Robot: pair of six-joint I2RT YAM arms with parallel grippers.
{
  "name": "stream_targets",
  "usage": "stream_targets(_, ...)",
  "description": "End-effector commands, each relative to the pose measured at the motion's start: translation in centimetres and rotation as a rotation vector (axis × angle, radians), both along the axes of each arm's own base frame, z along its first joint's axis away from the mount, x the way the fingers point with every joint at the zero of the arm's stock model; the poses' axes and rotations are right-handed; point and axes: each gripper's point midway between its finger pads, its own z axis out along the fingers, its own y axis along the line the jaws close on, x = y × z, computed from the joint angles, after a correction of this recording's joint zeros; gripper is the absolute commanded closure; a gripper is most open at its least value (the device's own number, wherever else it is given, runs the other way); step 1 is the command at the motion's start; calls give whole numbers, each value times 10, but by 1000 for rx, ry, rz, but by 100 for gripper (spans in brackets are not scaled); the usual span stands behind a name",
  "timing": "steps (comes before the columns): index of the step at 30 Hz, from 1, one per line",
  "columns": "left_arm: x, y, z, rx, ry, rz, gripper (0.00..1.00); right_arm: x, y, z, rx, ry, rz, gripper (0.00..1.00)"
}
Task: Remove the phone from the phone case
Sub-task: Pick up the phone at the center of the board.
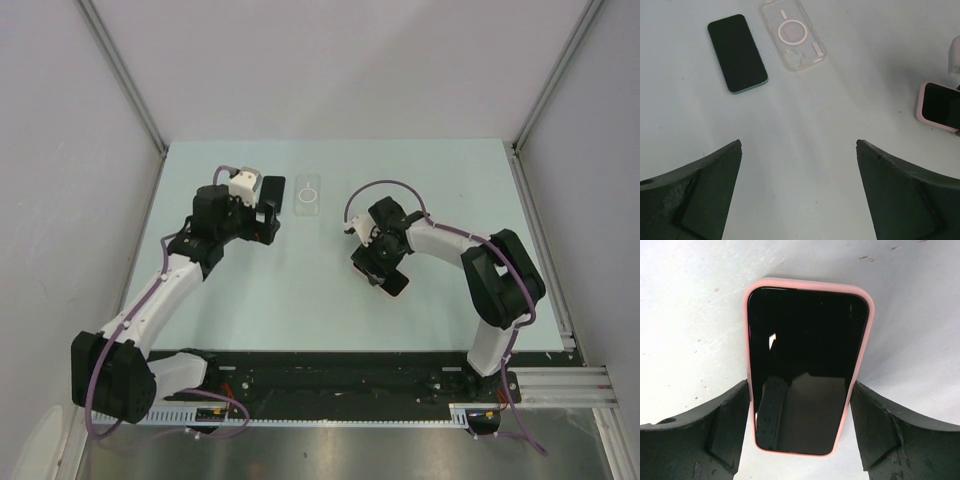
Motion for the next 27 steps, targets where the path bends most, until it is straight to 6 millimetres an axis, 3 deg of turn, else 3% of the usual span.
stream_targets(1,10,-21,28,-69,-46,-92,0,-5,13,31,83,-53,68,76)
stream_targets(5,3,-47,29,-127,-7,-246,0,-6,16,48,115,-94,114,78)
stream_targets(13,20,-77,6,-243,185,-312,0,4,26,92,199,-233,147,83)
stream_targets(18,20,-98,1,-343,297,-379,0,13,30,119,218,-373,167,86)
stream_targets(27,4,-136,10,-435,425,-494,3,20,39,138,160,-579,224,87)
